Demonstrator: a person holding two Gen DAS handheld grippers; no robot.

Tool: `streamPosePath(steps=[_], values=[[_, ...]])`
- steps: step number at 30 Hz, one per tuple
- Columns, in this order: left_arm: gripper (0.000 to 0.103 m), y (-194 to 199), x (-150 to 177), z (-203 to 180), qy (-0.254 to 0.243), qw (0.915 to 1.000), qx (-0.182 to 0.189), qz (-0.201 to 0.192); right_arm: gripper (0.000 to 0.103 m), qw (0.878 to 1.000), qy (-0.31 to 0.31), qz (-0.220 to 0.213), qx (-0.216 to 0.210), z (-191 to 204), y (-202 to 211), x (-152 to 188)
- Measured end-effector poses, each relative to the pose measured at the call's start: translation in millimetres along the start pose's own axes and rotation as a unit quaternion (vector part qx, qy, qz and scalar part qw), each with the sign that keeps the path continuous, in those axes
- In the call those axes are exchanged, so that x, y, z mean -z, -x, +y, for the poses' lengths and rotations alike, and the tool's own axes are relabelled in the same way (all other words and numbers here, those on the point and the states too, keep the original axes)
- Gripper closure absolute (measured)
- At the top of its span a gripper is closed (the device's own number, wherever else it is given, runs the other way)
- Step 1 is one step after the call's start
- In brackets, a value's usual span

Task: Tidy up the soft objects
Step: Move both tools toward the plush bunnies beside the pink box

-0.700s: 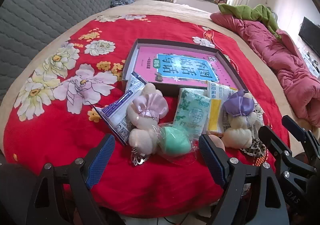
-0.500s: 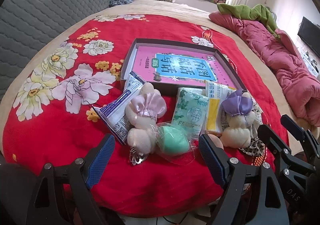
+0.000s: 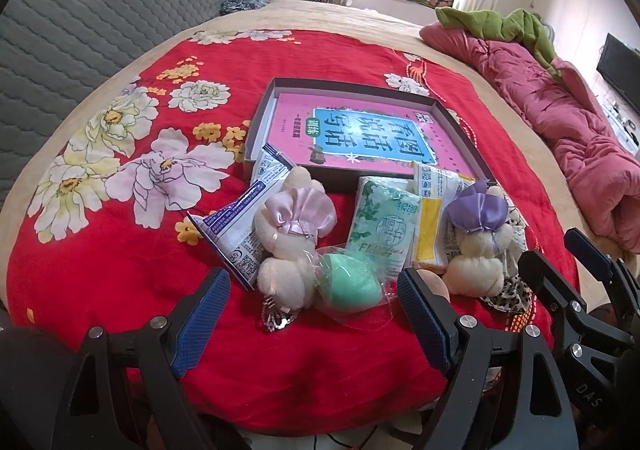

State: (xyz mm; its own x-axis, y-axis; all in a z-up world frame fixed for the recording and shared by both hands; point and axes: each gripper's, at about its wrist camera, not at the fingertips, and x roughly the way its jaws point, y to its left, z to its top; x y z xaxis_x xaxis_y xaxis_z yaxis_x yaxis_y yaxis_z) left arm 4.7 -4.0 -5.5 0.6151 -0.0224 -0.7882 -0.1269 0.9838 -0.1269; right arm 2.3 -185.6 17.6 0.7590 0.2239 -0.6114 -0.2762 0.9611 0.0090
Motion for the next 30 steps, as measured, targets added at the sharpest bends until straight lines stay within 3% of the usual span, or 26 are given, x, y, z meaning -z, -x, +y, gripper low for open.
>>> streamPosePath(steps=[30], values=[[0.017, -1.3, -0.5, 8.0, 0.010, 0.9999, -0.004, -0.001, 0.023, 1.000, -0.005, 0.000, -0.005, -2.4, 0.7, -2.1]])
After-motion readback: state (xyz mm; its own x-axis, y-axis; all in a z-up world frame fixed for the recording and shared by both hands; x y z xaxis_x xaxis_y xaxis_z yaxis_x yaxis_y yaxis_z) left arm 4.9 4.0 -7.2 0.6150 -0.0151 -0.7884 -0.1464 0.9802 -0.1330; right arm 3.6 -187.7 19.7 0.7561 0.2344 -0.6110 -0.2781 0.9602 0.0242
